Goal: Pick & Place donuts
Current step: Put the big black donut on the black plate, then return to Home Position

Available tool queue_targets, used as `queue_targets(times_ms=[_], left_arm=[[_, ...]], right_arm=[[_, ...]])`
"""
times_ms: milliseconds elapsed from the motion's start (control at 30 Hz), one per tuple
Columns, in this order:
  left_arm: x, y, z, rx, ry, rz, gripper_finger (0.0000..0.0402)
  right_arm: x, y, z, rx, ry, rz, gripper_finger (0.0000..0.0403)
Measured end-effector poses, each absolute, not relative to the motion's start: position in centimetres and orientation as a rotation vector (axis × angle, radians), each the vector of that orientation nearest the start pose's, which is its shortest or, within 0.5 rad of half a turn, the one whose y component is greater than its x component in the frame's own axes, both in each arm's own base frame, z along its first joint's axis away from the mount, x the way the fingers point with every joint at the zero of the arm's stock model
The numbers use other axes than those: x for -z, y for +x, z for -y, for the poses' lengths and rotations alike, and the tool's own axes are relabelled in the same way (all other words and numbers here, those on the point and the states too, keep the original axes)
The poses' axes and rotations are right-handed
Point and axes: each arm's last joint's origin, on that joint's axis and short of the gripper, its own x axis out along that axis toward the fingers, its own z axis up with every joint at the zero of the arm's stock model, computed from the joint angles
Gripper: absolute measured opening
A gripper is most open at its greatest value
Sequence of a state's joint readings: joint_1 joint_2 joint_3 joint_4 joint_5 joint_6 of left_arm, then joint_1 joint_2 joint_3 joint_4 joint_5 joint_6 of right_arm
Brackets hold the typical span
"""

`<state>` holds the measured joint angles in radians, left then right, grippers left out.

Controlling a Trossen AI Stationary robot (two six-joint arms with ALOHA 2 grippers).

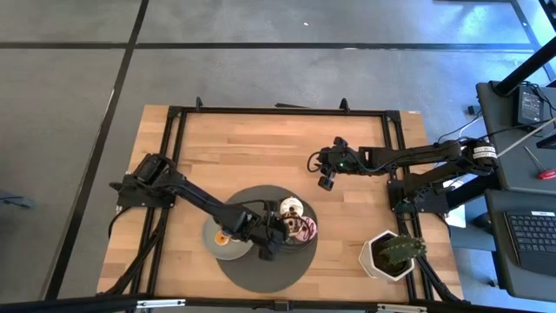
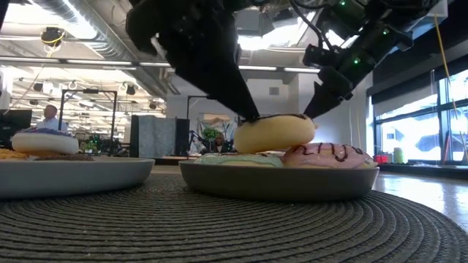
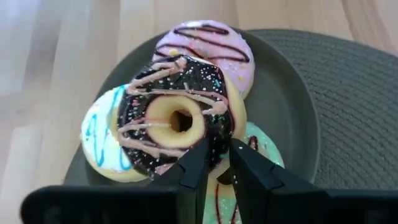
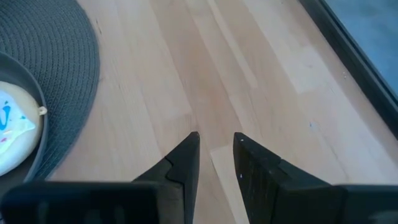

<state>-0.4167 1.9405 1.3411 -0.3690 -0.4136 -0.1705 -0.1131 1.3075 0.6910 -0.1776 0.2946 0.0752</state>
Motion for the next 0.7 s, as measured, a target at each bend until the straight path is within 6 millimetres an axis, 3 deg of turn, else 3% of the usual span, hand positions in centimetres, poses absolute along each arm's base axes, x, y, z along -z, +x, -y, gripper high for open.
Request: queue_targets(times_ms=[167, 333, 500, 700], left_arm=[[-20.3, 36.8, 14.9, -0.09, 0.231, -0.851, 0.0067], [-23.6, 35.2, 13.7, -0.183, 0.251, -0.806, 0.0065], [-24.5, 30.6, 10.7, -0.345, 0.17, -0.709, 0.0061], [-24.1, 24.3, 7.3, -0.329, 0.02, -0.484, 0.0065]], right_arm=[[-19.7, 24.9, 3.7, 0.427, 0.024, -0.788, 0.01], [-20.1, 24.9, 3.5, 0.375, 0.048, -0.764, 0.01], [-21.9, 23.3, 2.7, 0.241, 0.066, -0.667, 0.01], [-22.0, 18.7, 1.5, 0.198, 0.094, -0.498, 0.01]])
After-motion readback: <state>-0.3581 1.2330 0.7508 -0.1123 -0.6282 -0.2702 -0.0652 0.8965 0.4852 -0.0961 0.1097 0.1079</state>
